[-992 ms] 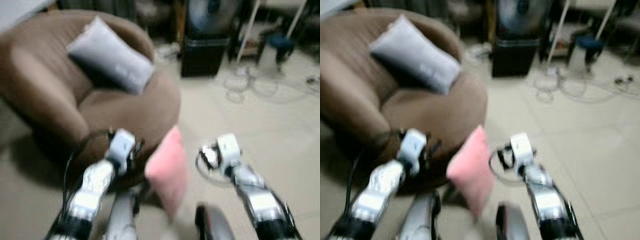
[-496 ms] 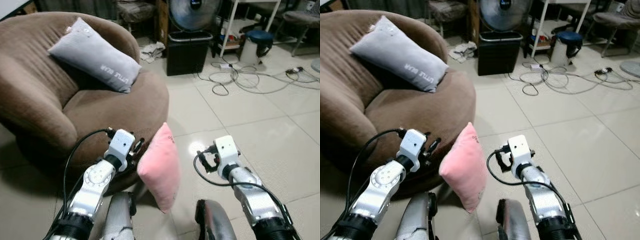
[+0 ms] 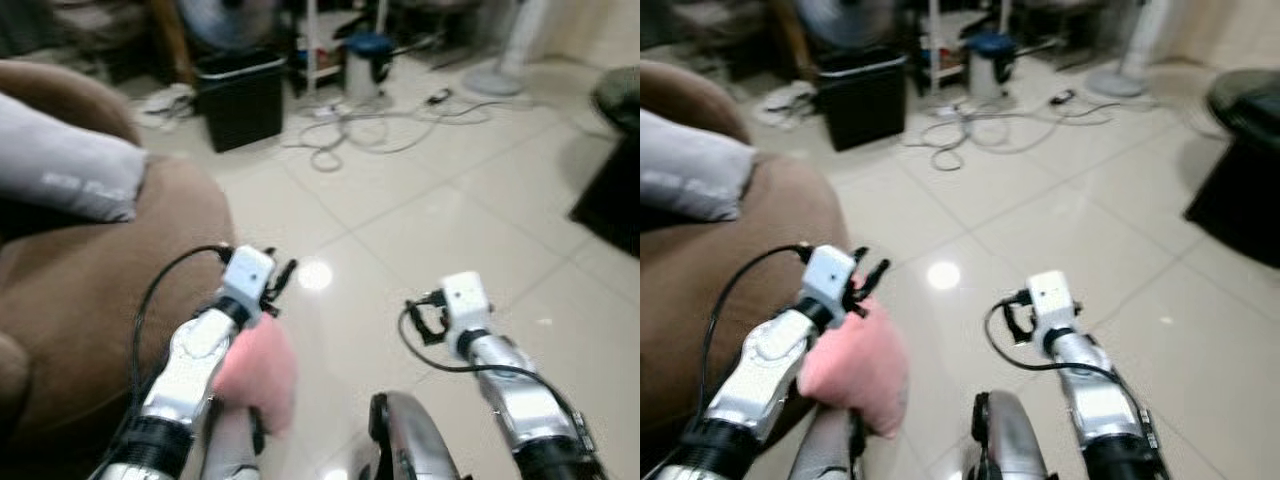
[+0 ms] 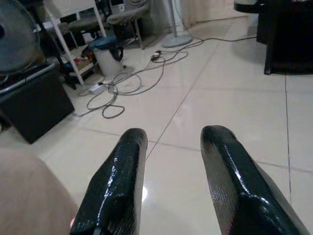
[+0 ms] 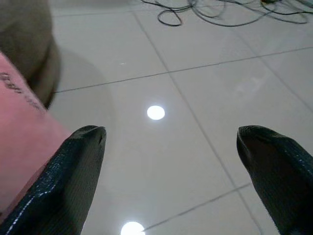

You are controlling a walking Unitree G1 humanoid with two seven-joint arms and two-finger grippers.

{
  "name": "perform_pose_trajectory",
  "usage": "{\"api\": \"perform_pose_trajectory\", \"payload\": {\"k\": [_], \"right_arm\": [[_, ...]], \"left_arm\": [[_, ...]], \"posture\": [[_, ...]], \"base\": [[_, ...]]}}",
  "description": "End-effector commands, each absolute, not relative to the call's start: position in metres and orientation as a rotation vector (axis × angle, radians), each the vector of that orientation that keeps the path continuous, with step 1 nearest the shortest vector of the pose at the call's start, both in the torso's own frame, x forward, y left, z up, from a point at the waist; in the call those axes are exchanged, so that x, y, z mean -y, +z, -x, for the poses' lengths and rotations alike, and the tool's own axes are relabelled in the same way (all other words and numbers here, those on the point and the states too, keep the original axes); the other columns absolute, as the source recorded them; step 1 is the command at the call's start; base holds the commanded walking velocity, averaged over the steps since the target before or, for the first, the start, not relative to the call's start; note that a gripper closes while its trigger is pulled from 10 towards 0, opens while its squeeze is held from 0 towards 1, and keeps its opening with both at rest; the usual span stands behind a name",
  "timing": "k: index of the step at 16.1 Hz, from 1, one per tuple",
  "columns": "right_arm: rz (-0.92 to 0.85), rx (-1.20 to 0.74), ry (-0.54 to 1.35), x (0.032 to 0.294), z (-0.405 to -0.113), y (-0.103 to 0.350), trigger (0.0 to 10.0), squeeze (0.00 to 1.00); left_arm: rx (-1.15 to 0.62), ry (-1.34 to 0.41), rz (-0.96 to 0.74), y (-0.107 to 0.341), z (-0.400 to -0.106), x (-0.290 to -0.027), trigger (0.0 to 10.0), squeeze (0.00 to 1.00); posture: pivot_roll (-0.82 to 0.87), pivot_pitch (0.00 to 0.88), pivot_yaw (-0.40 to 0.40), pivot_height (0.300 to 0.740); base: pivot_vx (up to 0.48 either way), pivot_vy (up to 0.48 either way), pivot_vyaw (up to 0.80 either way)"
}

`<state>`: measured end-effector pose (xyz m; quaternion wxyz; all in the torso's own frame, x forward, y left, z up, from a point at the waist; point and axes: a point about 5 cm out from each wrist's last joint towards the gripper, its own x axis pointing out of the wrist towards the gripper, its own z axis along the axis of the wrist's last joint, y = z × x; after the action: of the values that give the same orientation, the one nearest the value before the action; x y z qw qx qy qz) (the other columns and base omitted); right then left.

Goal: Move the pillow to the sofa from floor

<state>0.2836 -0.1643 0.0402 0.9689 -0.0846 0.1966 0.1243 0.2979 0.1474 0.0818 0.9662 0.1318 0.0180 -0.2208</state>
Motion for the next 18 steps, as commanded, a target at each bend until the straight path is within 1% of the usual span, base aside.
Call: {"api": "perform_pose_trajectory", "payload": {"k": [1, 2, 6, 11, 12, 14, 16, 18], "right_arm": [[0.171, -0.382, 0.263, 0.1616, -0.2864, 0.0441, 10.0, 0.00], [0.171, -0.381, 0.264, 0.1610, -0.2863, 0.0442, 10.0, 0.00], [0.172, -0.378, 0.271, 0.1601, -0.2862, 0.0446, 10.0, 0.00], [0.187, -0.372, 0.283, 0.1583, -0.2873, 0.0455, 10.0, 0.00], [0.208, -0.369, 0.294, 0.1578, -0.2869, 0.0458, 10.0, 0.00], [0.212, -0.369, 0.294, 0.1579, -0.2869, 0.0461, 10.0, 0.00], [0.159, -0.373, 0.257, 0.1601, -0.2871, 0.0457, 10.0, 0.00], [0.174, -0.371, 0.263, 0.1606, -0.2885, 0.0459, 10.0, 0.00]], "left_arm": [[-0.042, -0.445, -0.269, 0.0801, -0.2967, -0.1487, 10.0, 0.00], [-0.042, -0.443, -0.270, 0.0802, -0.2964, -0.1496, 10.0, 0.00], [-0.066, -0.390, -0.293, 0.0776, -0.2977, -0.1549, 10.0, 0.00], [-0.057, -0.396, -0.286, 0.0795, -0.2985, -0.1559, 10.0, 0.00], [-0.047, -0.411, -0.280, 0.0809, -0.2978, -0.1543, 10.0, 0.00], [-0.043, -0.418, -0.276, 0.0816, -0.2977, -0.1535, 10.0, 0.00], [-0.040, -0.420, -0.274, 0.0822, -0.2975, -0.1534, 10.0, 0.00], [-0.038, -0.424, -0.274, 0.0825, -0.2976, -0.1533, 10.0, 0.00]], "posture": [[0.06, 0.000, 0.004, 0.574], [0.06, 0.000, 0.005, 0.574], [0.06, 0.000, 0.005, 0.574], [0.07, 0.000, 0.002, 0.574], [0.07, 0.000, 0.002, 0.574], [0.07, 0.000, 0.004, 0.574], [0.07, 0.000, 0.004, 0.574], [0.07, 0.000, 0.003, 0.574]], "base": [[0.289, 0.000, 0.00], [0.285, 0.000, 0.00], [0.000, 0.000, 0.00], [0.000, 0.000, 0.00], [0.262, 0.000, 0.00], [0.328, 0.000, 0.80], [0.332, 0.000, 0.00], [0.332, 0.000, 0.00]]}}
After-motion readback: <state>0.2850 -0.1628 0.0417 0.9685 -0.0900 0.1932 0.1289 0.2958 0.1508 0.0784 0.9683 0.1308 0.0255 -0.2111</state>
